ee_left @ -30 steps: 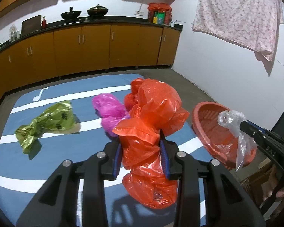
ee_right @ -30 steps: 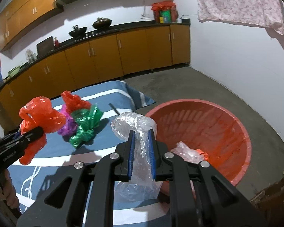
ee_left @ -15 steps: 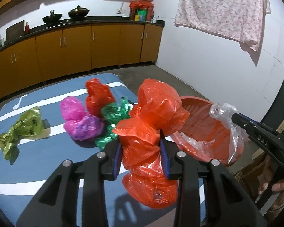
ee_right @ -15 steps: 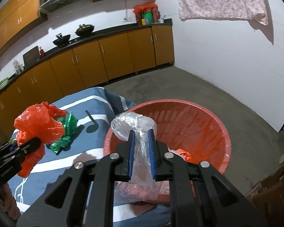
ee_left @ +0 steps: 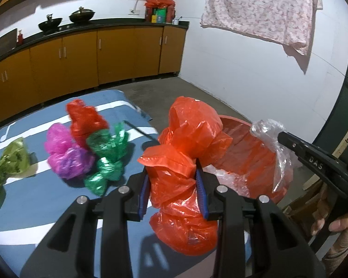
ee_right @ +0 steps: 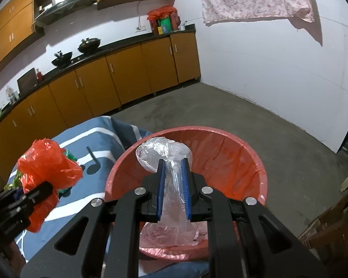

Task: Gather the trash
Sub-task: 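Carry the red bag and clear bag over the orange basket with both grippers, then open both grippers to drop the bags into the basket, then move back over the mat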

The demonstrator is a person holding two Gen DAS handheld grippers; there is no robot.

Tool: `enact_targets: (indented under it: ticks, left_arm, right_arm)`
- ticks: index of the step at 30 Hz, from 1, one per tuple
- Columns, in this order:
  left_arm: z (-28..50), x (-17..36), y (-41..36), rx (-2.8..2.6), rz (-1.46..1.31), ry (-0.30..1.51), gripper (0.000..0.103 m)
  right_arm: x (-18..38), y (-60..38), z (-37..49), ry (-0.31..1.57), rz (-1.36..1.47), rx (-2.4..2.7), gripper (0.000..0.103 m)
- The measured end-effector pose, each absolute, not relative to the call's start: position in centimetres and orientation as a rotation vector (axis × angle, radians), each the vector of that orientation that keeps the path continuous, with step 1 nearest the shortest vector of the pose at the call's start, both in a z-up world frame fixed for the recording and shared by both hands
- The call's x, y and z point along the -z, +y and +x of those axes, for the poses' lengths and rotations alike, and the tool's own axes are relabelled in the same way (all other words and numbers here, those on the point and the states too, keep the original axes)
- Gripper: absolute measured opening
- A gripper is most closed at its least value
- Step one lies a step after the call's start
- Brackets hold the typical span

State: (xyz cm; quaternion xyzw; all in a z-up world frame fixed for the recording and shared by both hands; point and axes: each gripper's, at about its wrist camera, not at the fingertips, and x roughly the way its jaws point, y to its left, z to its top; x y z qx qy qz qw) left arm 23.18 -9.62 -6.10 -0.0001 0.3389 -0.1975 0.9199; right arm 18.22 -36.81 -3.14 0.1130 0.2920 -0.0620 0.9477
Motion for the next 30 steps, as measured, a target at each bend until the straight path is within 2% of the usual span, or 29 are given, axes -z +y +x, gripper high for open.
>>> enact_targets:
  ticks: [20,25,27,29,30]
  left_arm:
    - [26.8,8.1,-17.6,0.508,0.035,0.752,0.036]
    - [27.4,8.5,-18.4,0.524,0.031,0.766,0.044]
    - [27.4,8.7,-18.2,0.528,0.023,0.772,0.051]
    - [27.4,8.9,-18.0,0.527,0.021,0.778,0.051]
    - [27.4,8.9,-17.8,0.524,0.021,0.778,0.052]
  right_arm:
    - [3.2,-41.0,20.7,0.565,0.323,0.21,0.016]
    - [3.4,-41.9,20.5,0.557,0.351,0.214,0.03]
    - [3.5,-42.2,20.4,0.555,0.356,0.222,0.044]
    - [3.6,-42.4,20.1,0.553,0.366,0.231,0.05]
    - [3.6,-42.4,19.8,0.551,0.368,0.238,0.06]
